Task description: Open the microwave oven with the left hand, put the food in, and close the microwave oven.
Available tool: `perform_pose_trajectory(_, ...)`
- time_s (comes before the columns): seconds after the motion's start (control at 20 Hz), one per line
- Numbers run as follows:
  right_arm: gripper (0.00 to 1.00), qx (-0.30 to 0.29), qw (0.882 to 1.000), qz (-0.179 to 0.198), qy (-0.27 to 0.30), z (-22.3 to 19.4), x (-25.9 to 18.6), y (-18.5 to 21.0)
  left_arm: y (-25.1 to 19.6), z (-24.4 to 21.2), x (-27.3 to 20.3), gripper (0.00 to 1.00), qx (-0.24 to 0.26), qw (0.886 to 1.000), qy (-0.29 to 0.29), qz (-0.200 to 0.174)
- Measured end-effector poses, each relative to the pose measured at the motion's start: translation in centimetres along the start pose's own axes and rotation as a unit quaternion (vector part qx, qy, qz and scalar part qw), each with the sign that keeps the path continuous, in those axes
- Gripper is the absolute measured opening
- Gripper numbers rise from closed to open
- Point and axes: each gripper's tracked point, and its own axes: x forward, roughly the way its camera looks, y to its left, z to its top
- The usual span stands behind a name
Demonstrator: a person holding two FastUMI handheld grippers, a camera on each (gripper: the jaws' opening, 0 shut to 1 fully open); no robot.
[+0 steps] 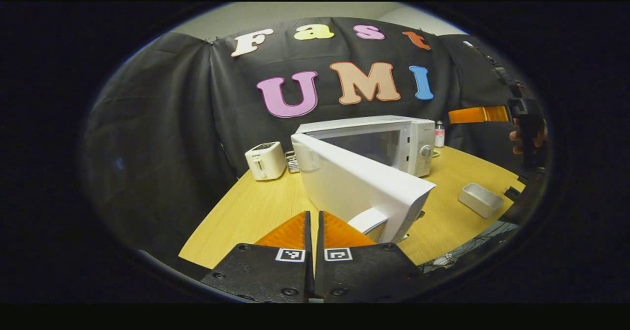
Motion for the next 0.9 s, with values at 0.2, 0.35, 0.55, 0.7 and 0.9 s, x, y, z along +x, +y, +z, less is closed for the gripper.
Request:
perform_pose_trajectory(0.2, 0.87, -0.019, 1.0, -0.001, -0.019, 2.1, -3.0, -1.2, -1.5, 0.9, 1.0, 0.0, -0.01, 1.0, 0.002, -0.01)
perform_pose_trajectory(0.35, 0.87, -0.026, 0.999, -0.017, -0.034, 3.1, -4.7, -2.9, -2.6, 2.1, 2.0, 0.0, -0.011, 1.0, -0.001, -0.015)
perform_pose_trajectory(0.55, 0.87, -0.018, 0.999, -0.024, -0.045, 3.5, -6.8, -4.7, -4.4, 4.1, 3.2, 0.0, -0.008, 1.0, -0.011, -0.02)
perform_pose_trajectory(0.7, 0.87, -0.028, 0.998, -0.011, -0.047, 3.6, -7.7, -5.6, -6.1, 5.1, 4.1, 0.0, 0.004, 1.0, -0.013, -0.014)
perform_pose_trajectory(0.9, 0.87, -0.02, 0.998, -0.009, -0.058, 4.6, -8.8, -7.4, -8.3, 6.2, 5.1, 0.0, 0.013, 0.999, -0.017, -0.028)
